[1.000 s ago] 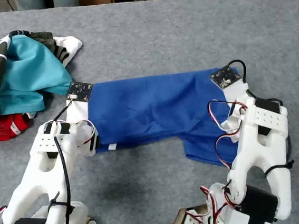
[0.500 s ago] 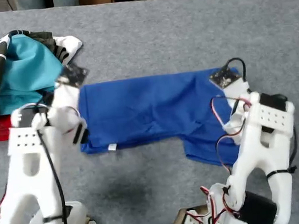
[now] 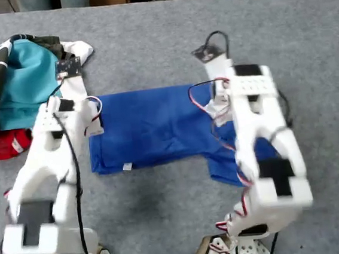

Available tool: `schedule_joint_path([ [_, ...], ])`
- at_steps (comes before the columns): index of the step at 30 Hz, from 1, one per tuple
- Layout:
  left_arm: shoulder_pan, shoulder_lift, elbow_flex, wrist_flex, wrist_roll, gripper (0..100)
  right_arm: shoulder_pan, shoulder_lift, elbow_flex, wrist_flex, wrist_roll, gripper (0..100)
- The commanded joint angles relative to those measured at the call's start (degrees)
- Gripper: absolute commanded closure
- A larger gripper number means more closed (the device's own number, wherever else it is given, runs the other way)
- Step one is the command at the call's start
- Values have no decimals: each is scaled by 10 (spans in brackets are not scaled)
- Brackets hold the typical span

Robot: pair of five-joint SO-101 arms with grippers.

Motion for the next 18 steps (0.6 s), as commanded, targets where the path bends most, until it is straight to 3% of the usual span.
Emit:
schedule_joint_path([
  [1, 4, 70, -7, -71, 24, 971, -11, 44, -32, -3, 2, 985],
  [10, 3, 71, -4, -79, 29, 971, -24, 29, 61, 0, 3, 985],
  [18, 4, 71, -2, -79, 28, 971, -21, -196, 276, -3, 5, 985],
])
